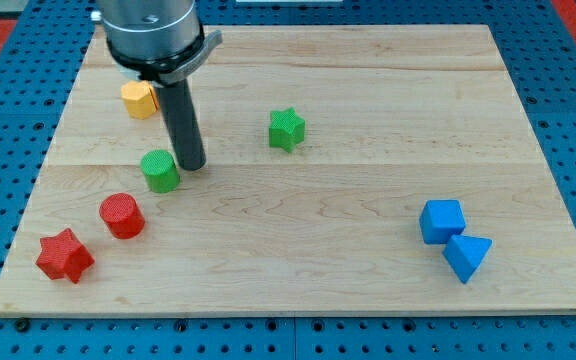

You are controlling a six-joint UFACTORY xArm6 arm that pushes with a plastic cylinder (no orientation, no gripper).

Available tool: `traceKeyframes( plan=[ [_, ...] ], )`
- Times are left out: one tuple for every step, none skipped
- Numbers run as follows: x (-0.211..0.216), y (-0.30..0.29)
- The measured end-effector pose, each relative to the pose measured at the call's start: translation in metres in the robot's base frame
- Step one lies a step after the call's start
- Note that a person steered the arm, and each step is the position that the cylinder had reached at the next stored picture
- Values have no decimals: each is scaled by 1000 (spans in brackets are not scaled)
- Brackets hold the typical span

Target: Move green circle slightly right

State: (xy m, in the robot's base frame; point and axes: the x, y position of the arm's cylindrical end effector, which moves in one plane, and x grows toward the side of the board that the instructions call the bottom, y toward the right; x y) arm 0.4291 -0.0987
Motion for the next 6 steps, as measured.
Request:
traceKeyframes(
  plan=[
    [-17, -20],
    [-12, -92],
    [26, -91],
    [34, -57],
    [30, -37],
    [17, -52]
  ],
)
